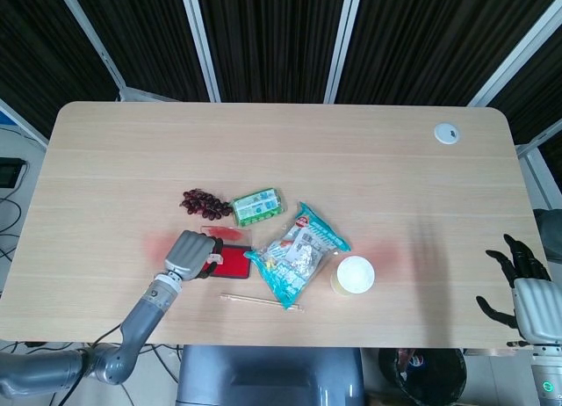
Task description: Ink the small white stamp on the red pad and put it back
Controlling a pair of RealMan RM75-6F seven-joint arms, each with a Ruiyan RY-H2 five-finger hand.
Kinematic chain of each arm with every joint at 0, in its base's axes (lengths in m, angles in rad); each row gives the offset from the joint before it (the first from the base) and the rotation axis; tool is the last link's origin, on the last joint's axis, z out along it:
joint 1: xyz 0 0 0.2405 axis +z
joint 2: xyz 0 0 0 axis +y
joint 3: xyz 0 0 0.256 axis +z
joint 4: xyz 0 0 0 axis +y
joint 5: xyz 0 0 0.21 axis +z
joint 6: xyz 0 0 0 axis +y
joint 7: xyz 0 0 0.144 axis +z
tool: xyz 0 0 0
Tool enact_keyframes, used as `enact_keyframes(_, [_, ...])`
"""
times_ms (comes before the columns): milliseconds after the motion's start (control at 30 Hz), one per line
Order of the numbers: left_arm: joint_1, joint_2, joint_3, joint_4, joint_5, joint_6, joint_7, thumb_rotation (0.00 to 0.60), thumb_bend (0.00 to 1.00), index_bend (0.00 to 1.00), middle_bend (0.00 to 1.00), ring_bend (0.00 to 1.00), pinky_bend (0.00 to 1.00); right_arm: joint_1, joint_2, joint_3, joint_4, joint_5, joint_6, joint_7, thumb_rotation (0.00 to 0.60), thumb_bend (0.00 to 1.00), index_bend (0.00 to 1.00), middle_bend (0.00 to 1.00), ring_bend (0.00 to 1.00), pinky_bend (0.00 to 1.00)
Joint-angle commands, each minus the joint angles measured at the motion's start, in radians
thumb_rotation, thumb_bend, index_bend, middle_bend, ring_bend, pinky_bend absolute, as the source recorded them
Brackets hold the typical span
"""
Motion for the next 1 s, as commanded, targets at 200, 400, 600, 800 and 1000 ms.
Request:
enact_keyframes(200, [-0.012,0.018,-0.005,-0.022,-0.018,0.000,0.020,0.600,0.48,0.68,0.64,0.50,0.58,0.001,0.001,0.001,-0.002,0.001,-0.001,-0.001,0.600,0.31,0.24,0.00,0.00,0.19])
enact_keyframes(400, [-0.016,0.002,0.011,0.001,-0.037,-0.009,0.031,0.600,0.48,0.68,0.64,0.50,0.58,0.000,0.000,0.000,-0.001,0.002,-0.002,-0.001,0.600,0.31,0.24,0.00,0.00,0.19])
enact_keyframes(600, [-0.018,-0.017,0.025,0.032,-0.047,-0.014,0.038,0.600,0.48,0.67,0.63,0.50,0.58,-0.001,-0.002,-0.001,0.002,0.001,0.000,0.001,0.600,0.31,0.24,0.00,0.00,0.19])
enact_keyframes(800, [-0.022,-0.025,0.032,0.041,-0.055,-0.016,0.049,0.600,0.48,0.67,0.63,0.50,0.58,-0.001,-0.002,0.000,0.003,0.000,0.001,0.004,0.600,0.31,0.24,0.00,0.00,0.19])
enact_keyframes(1000, [-0.025,-0.004,0.020,0.001,-0.044,0.004,0.046,0.600,0.49,0.67,0.63,0.50,0.58,0.001,0.002,0.000,-0.001,0.001,-0.002,0.006,0.600,0.31,0.24,0.00,0.00,0.19])
